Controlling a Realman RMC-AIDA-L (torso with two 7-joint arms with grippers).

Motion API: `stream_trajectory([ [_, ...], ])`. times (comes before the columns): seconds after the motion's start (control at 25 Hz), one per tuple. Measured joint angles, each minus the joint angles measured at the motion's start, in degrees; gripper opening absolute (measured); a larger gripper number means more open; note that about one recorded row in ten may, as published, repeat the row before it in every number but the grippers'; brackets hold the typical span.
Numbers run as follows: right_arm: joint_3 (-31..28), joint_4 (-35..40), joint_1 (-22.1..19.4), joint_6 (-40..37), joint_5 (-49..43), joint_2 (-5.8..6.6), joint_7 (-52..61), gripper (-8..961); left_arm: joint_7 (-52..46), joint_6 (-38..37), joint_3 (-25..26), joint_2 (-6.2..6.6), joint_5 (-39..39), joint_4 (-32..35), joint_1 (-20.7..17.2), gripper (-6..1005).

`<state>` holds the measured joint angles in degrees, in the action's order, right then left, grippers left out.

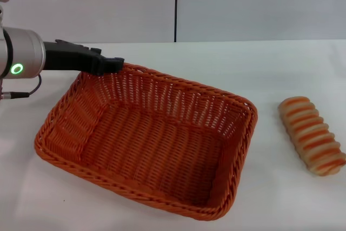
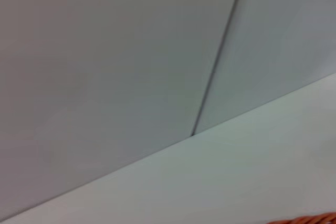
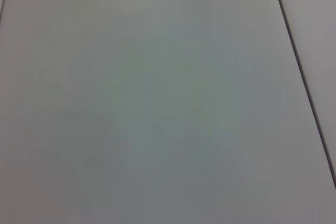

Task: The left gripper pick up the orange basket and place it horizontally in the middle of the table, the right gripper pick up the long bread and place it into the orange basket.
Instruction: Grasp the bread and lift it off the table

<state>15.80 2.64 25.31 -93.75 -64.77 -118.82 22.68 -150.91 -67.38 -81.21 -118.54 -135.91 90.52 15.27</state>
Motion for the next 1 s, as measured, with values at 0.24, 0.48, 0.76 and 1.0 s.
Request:
stream_trajectory([
  [0.24,-0.1,0.0,0.1,0.1,0.0,0.08,0.0,638,0.8,1.4,-0.2,-0.02,-2.7,-1.2,0.0,574],
  [0.48,-0.1,0.1,0.2,0.2,0.0,0.11,0.9,638,0.8,3.3,-1.4,-0.07,-7.7,-1.9,-0.3,574],
  [0.76,-0.1,0.1,0.3,0.2,0.0,0.16,1.0,638,0.5,5.1,-1.4,-0.11,-10.1,-2.8,-0.5,574],
  [1.0,-0.1,0.1,0.3,0.2,0.0,0.16,1.0,638,0.1,5.6,-1.0,-0.08,-12.2,-2.9,-0.6,575],
])
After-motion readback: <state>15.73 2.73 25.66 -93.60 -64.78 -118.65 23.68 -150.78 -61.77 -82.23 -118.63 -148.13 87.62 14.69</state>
